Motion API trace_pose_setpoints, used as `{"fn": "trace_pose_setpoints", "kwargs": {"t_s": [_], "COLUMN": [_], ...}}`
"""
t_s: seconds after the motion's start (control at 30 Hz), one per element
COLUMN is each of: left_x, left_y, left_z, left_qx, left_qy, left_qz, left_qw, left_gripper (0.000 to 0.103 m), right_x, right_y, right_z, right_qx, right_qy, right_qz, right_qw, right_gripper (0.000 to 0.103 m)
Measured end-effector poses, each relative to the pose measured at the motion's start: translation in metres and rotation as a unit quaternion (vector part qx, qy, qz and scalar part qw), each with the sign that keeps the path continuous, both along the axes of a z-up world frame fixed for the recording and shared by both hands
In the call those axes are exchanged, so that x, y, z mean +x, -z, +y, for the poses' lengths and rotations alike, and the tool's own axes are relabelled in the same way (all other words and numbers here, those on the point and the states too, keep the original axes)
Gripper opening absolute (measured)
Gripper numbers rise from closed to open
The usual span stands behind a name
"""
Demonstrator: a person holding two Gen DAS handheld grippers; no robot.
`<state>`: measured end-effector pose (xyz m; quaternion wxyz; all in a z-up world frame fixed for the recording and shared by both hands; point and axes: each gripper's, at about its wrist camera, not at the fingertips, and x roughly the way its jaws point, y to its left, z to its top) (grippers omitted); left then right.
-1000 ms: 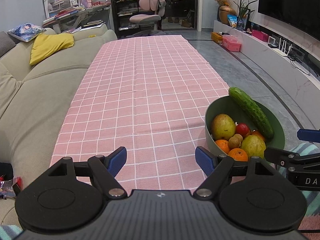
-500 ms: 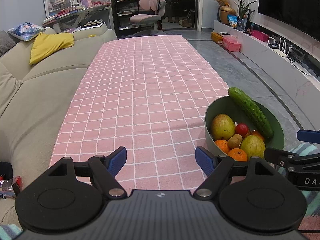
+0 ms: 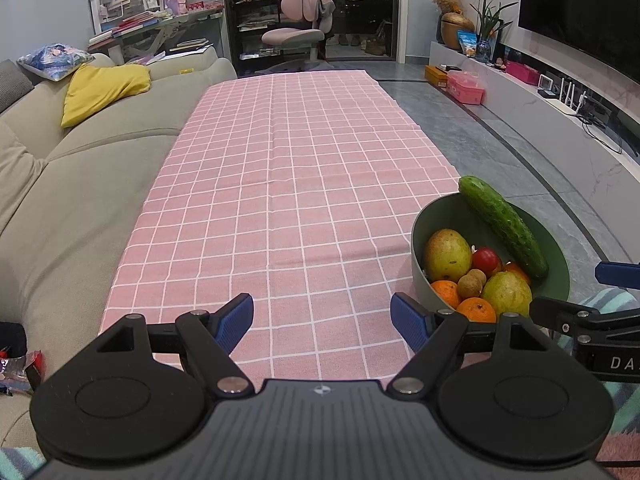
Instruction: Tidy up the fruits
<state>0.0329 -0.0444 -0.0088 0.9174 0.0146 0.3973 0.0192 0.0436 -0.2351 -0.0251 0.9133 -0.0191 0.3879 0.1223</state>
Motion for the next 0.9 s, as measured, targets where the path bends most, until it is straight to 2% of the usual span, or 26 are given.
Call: {"fn": "trace_pose_setpoints", "kwargs": {"t_s": [0.9], "left_x": [-0.0028], "left_y": [-0.0027], "left_z": [0.0008], "left_qx": [-0.003], "left_qy": [-0.006], "left_qz": [-0.003], "left_qw": [1.0], "left_gripper": [0.092], "right_x": [0.0001], "right_y": [-0.0004], "right_z": [-0.0004], "right_qx": [0.001], "right_qy": [0.0], "right_qz": [0.0], "right_qw": [1.0], "right_gripper": [0.089]}}
